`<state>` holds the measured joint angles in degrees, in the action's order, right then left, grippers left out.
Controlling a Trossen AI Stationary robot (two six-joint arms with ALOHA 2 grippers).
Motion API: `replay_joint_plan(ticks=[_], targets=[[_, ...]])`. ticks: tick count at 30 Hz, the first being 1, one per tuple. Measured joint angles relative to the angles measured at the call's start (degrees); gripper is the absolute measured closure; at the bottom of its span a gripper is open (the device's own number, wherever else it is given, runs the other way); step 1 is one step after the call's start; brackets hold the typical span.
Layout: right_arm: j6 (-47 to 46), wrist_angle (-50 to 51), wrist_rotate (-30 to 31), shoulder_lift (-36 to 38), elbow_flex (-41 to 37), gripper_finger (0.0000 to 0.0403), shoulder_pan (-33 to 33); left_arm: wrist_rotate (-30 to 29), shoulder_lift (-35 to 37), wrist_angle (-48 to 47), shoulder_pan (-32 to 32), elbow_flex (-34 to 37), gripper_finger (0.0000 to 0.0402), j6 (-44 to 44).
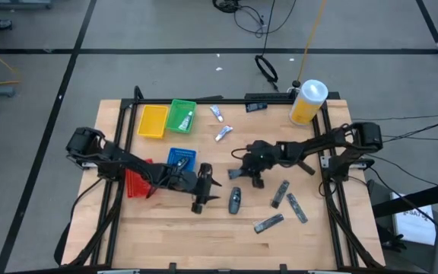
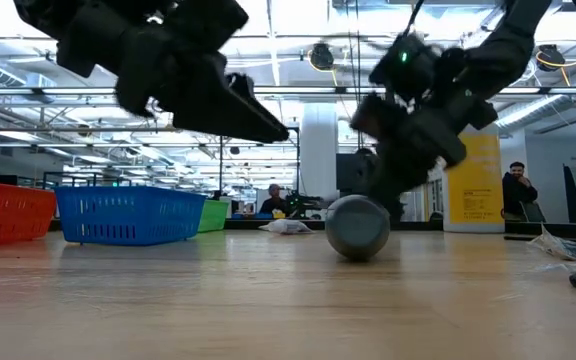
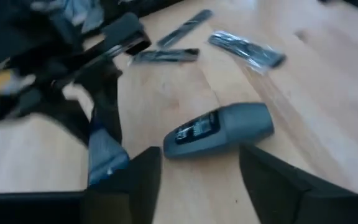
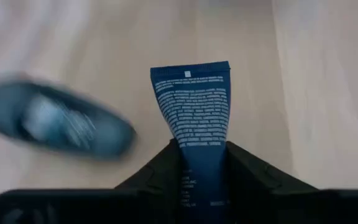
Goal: Pick & Place Travel size toiletries
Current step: Put the blue shaving cream into the red bin
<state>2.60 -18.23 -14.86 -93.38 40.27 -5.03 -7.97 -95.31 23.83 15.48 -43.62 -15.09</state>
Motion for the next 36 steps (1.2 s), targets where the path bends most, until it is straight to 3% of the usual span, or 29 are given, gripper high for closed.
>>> replay_joint_plan(ticks=[3, 7, 12, 19, 25, 36], targets=[[-2.52, -6.39, -2.63, -0.09, -0.01, 0.0308, 2.11, -6.05, 0.0, 0.48, 2.23, 0.0, 0.0149, -10.43], [-5.24, -12.84, -3.8, 0.05, 0.0, 0.0308, 3.56, -15.08, 0.0, 4.55, 4.65, 0.0, 0.0139, -21.26], [-6.48, -16.87, -3.66, 0.04, 0.04, 0.0308, 4.57, -15.25, -0.87, 8.88, 4.72, -0.02, 0.0147, -31.42], [-6.58, -18.01, -6.38, 0.04, 0.04, 0.0308, 5.22, -17.1, -6.45, 15.57, 2.04, -0.02, 0.0167, -33.3], [-7.95, -17.97, -6.44, 0.04, 0.04, 0.0307, 5.18, -17.35, -9.03, 21.68, 1.82, -0.11, 0.0213, -34.11], [-8.01, -17.35, -8.11, 0.13, 0.07, 0.0289, 5.18, -15.38, -9.11, 20.0, 1.84, -1.3, 0.0353, -31.29]])
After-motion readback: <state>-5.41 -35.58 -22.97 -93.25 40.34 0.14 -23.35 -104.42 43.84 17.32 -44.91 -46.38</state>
